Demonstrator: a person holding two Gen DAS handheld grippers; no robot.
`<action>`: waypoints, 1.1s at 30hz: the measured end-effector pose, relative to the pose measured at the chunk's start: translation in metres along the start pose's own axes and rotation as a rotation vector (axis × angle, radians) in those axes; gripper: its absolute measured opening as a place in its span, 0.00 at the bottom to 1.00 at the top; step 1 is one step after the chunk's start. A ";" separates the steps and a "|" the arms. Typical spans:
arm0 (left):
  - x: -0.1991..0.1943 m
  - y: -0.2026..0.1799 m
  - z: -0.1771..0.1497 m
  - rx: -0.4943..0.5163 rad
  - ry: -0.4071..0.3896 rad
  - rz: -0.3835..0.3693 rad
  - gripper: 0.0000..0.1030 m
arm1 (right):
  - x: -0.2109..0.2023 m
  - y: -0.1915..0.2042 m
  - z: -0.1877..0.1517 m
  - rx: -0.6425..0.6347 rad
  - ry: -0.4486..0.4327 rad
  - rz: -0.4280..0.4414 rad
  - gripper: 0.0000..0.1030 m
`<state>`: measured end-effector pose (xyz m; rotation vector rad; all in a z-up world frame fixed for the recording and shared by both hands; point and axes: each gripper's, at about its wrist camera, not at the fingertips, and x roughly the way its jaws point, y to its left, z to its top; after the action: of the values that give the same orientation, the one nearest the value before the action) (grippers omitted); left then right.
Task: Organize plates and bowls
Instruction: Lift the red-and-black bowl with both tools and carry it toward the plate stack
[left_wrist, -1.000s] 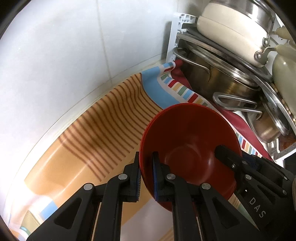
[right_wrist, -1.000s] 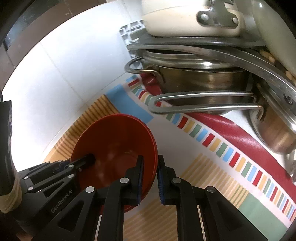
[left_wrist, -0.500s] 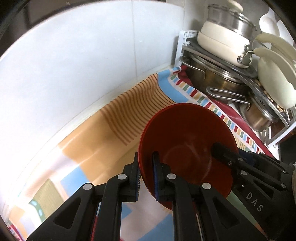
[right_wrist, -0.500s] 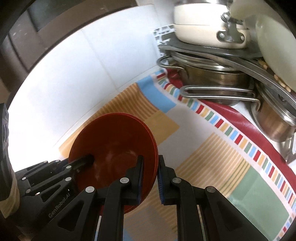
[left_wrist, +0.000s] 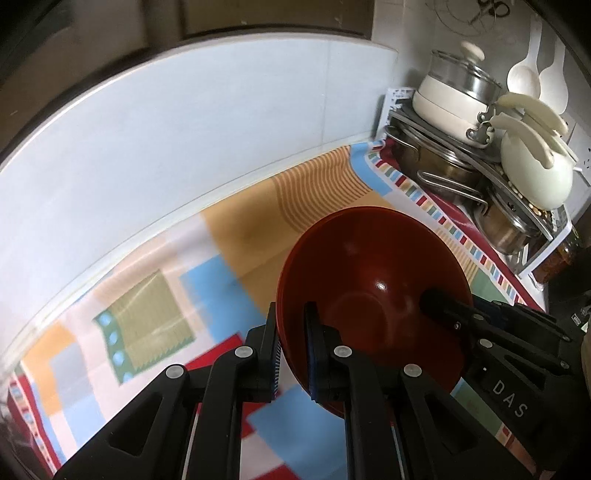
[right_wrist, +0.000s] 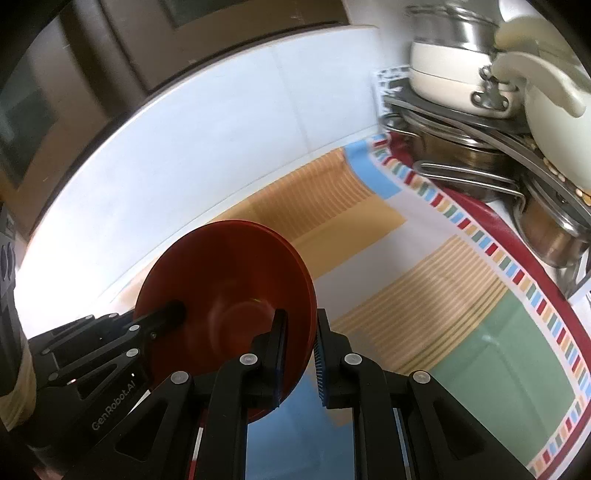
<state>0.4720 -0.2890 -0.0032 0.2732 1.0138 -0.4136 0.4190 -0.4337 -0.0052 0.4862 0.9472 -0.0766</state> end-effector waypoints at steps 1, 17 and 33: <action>-0.005 0.001 -0.005 -0.006 -0.004 0.006 0.13 | -0.005 0.006 -0.005 -0.016 0.002 0.007 0.15; -0.089 0.028 -0.099 -0.142 -0.029 0.069 0.14 | -0.059 0.064 -0.068 -0.209 0.029 0.121 0.15; -0.131 0.034 -0.180 -0.289 -0.003 0.067 0.15 | -0.084 0.091 -0.131 -0.342 0.125 0.196 0.15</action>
<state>0.2895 -0.1582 0.0199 0.0469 1.0442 -0.2025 0.2944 -0.3086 0.0312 0.2670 1.0057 0.2922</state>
